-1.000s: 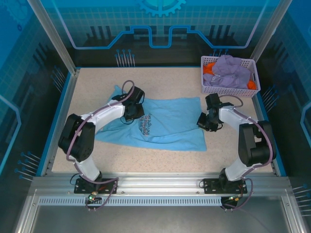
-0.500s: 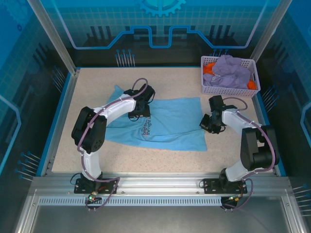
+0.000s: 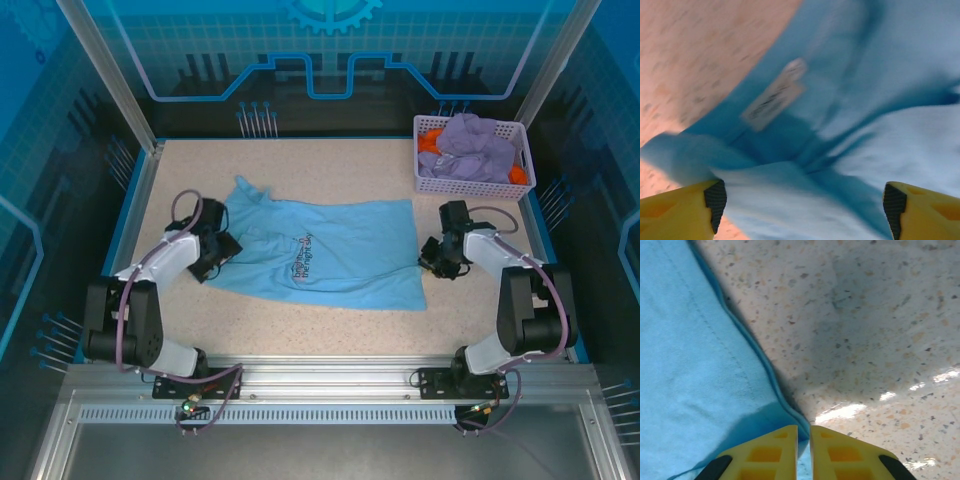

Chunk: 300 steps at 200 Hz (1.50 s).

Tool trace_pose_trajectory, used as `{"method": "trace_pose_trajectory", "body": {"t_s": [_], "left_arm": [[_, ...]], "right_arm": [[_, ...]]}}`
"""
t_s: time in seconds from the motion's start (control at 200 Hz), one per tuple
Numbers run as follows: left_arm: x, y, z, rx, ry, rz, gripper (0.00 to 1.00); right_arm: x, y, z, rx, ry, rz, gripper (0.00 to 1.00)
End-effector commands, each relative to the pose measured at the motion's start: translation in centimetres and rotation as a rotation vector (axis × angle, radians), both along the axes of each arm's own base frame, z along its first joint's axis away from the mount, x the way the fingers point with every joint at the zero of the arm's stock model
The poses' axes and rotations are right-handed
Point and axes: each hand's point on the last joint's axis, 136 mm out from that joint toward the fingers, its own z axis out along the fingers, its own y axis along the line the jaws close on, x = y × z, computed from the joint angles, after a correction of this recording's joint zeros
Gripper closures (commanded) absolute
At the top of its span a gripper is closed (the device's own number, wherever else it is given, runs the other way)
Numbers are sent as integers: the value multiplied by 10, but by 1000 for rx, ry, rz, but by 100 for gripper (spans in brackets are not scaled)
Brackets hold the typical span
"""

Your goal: Fold and stack the t-shirts

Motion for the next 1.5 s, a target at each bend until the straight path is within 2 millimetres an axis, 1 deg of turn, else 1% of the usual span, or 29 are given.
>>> {"method": "trace_pose_trajectory", "body": {"t_s": [0.0, 0.025, 0.075, 0.155, 0.2, 0.295, 0.42, 0.48, 0.53, 0.605, 0.735, 0.795, 0.885, 0.96, 1.04, 1.09, 1.296, 1.381, 1.496], "left_arm": [[4, 0, 12, -124, -100, 92, 10], [4, -1, 15, -132, -111, 96, 8], [4, -2, 22, -145, -132, 100, 8], [2, -2, 36, -147, -162, 111, 7], [1, 0, 42, -137, -176, 115, 6], [0, 1, 47, -144, -185, 141, 4], [-1, -9, 39, -219, -163, 167, 6], [-1, -9, 35, -223, -149, 180, 7], [-1, -8, 32, -229, -141, 193, 8], [0, -4, 29, -230, -141, 207, 12], [-2, 1, 18, -254, -119, 236, 15], [-3, 1, 11, -262, -102, 240, 15], [0, -2, 3, -278, -89, 240, 15], [2, -1, -1, -279, -77, 244, 18], [5, -2, -4, -286, -69, 243, 20], [5, -3, -7, -290, -62, 243, 23], [-2, -2, -17, -276, -30, 239, 27], [-5, -1, -20, -273, -21, 236, 33], [-10, 4, -21, -273, -18, 240, 47]], "right_arm": [[-1, 1, 4, 35, -2, -19, 77], [0, 1, 6, 35, -14, -20, 71], [-2, -1, 13, 28, -43, -27, 59], [-5, -4, 29, -9, -114, -29, 43], [-7, -5, 40, -30, -158, -25, 37], [-11, 0, 60, -45, -250, 4, 32], [-16, 14, 82, -46, -348, 71, 31], [-18, 23, 89, -46, -383, 109, 29], [-19, 34, 91, -24, -399, 148, 29], [-21, 56, 87, 25, -386, 222, 30], [-29, 86, 65, 55, -290, 343, 34], [-32, 95, 54, 61, -249, 379, 36], [-35, 103, 41, 65, -201, 409, 37], [-36, 110, 37, 76, -189, 429, 37], [-37, 112, 35, 69, -173, 434, 37], [-39, 112, 34, 62, -165, 431, 37], [-47, 104, 17, 32, -104, 407, 37], [-50, 101, 10, 22, -75, 389, 37], [-51, 96, 1, 31, -43, 356, 38]]}}
